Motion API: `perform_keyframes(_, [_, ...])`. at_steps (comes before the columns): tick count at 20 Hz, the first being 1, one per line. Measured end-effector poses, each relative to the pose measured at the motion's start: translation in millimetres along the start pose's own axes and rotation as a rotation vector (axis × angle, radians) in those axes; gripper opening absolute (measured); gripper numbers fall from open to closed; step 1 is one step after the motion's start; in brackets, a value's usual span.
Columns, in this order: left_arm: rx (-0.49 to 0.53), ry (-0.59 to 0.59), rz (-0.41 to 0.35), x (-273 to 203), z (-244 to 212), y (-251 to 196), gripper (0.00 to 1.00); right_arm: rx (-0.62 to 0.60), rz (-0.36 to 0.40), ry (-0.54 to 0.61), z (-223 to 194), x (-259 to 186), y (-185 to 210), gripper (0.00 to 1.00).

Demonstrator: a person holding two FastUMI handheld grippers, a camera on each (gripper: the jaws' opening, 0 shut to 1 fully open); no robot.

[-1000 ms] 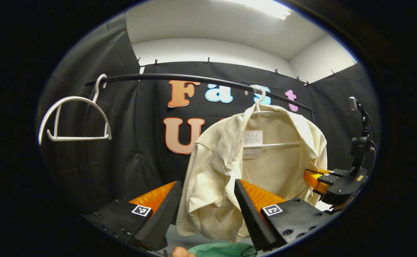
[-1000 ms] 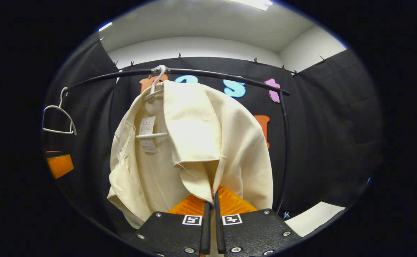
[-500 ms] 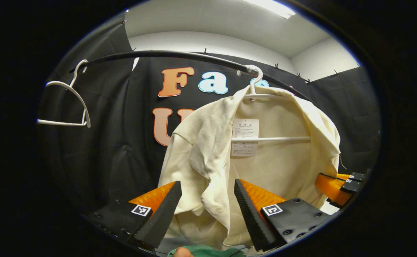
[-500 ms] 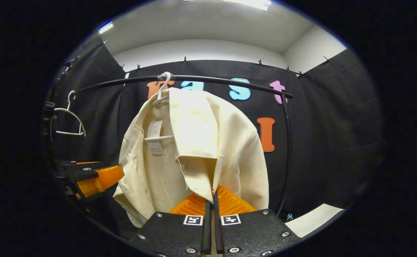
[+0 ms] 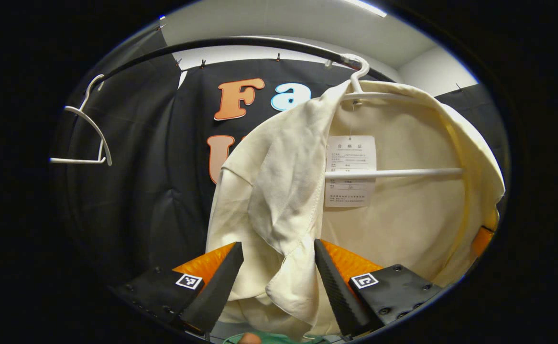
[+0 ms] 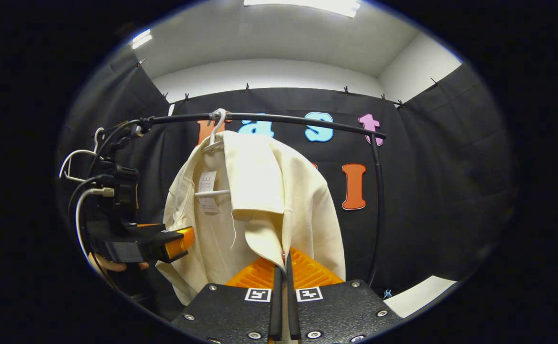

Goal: Grasp the clothes on the hanger with both hands and then place them into the laundry hamper below.

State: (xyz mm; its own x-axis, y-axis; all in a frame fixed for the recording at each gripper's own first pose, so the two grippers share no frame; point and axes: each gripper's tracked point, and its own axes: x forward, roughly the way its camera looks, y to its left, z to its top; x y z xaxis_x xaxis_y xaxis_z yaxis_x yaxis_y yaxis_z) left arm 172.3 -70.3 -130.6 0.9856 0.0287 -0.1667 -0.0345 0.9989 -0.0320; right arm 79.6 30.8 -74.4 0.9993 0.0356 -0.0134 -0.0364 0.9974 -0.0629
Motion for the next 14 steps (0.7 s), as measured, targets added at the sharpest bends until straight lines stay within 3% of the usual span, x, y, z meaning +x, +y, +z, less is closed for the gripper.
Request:
perform_keyframes(2, [-0.019, -0.001, -0.022, 4.1, -0.8, -4.9, 1.00, 0.001, 0.004, -0.006, 2.9, -3.6, -1.4, 0.05])
perform_keyframes(5, [-0.041, 0.011, -0.045, 6.1, -4.0, -13.9, 0.90, -0.004, 0.013, -0.015, 8.3, -10.5, -1.5, 0.05])
perform_keyframes(6, [-0.041, 0.012, -0.069, 6.8, -3.6, -21.0, 0.75, -0.006, 0.014, -0.017, 9.7, -10.6, -1.7, 0.05])
perform_keyframes(10, [0.004, 0.028, -0.121, 5.5, -4.8, -26.3, 0.47, -0.004, 0.011, -0.022, 15.5, -14.1, -2.8, 0.05])
perform_keyframes(11, [0.004, 0.027, -0.124, 5.7, -4.1, -21.6, 0.46, -0.003, 0.006, -0.023, 17.4, -14.5, -4.4, 0.05])
perform_keyframes(13, [-0.008, 0.022, -0.083, -0.1, 1.4, -6.5, 0.16, 0.004, -0.002, -0.025, 23.0, -15.5, -7.5, 0.05])
perform_keyframes(14, [-0.001, 0.020, -0.070, -5.6, 4.1, 1.9, 0.11, 0.008, -0.003, -0.025, 27.1, -16.6, -8.5, 0.05])
